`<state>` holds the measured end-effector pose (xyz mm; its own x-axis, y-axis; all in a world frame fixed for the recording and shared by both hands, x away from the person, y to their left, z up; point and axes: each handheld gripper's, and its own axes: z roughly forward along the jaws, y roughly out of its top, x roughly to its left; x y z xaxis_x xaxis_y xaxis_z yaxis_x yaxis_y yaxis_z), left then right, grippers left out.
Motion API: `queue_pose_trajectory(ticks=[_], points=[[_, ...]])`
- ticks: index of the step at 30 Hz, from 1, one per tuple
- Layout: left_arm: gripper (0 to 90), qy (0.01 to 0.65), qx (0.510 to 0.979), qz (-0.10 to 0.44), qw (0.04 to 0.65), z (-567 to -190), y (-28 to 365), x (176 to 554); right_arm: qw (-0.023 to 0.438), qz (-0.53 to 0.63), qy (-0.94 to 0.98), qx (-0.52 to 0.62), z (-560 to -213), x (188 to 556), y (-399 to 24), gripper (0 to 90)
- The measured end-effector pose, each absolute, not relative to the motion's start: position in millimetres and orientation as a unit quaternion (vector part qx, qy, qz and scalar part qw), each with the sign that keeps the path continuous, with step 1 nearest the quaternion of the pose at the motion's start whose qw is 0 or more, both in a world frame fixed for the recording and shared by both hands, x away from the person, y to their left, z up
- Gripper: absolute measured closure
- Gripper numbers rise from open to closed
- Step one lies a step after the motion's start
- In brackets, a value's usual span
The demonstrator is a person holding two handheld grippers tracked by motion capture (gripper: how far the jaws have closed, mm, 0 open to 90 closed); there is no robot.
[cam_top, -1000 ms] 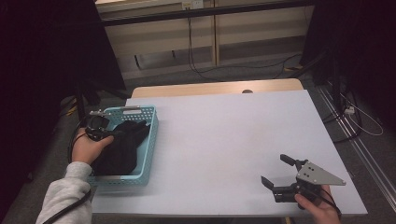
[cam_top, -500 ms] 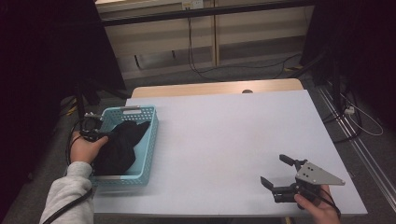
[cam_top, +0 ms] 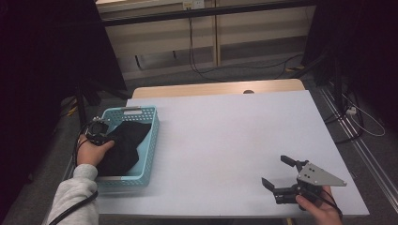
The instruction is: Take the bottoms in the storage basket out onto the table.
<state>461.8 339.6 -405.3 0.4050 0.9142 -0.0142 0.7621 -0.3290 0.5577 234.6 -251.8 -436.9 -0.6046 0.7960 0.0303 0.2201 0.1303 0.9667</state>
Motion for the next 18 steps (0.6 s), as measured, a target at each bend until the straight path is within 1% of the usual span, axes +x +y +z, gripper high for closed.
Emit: queue_pose_trajectory(ticks=[1,2,3,4,6,9,12,15,16,18], points=[[67.1,0.520,0.803,0.155,0.247,-405,339,462,0.260,0.553,0.705,0.360,-437,235,-252,2.0],[59.3,0.519,0.801,0.159,0.251,-405,338,462,0.259,0.553,0.706,0.358,-437,234,-251,2.0],[59.3,0.518,0.802,0.160,0.251,-404,338,462,0.259,0.553,0.706,0.358,-437,234,-251,2.0],[55.9,0.518,0.802,0.160,0.252,-403,337,463,0.259,0.554,0.706,0.357,-437,234,-251,2.0],[52.3,0.518,0.801,0.159,0.254,-402,336,463,0.258,0.554,0.706,0.357,-437,234,-251,2.0],[44.0,0.520,0.798,0.161,0.259,-399,334,464,0.258,0.554,0.707,0.356,-437,234,-251,2.0],[32.7,0.522,0.795,0.166,0.260,-398,332,464,0.258,0.555,0.707,0.355,-437,234,-251,2.0],[24.6,0.520,0.793,0.170,0.267,-397,330,465,0.257,0.554,0.708,0.354,-437,234,-250,2.0],[22.6,0.520,0.793,0.173,0.268,-396,328,465,0.257,0.554,0.708,0.354,-437,234,-250,2.0],[22.4,0.510,0.798,0.169,0.273,-394,327,465,0.256,0.554,0.709,0.354,-437,234,-250,2.0]])
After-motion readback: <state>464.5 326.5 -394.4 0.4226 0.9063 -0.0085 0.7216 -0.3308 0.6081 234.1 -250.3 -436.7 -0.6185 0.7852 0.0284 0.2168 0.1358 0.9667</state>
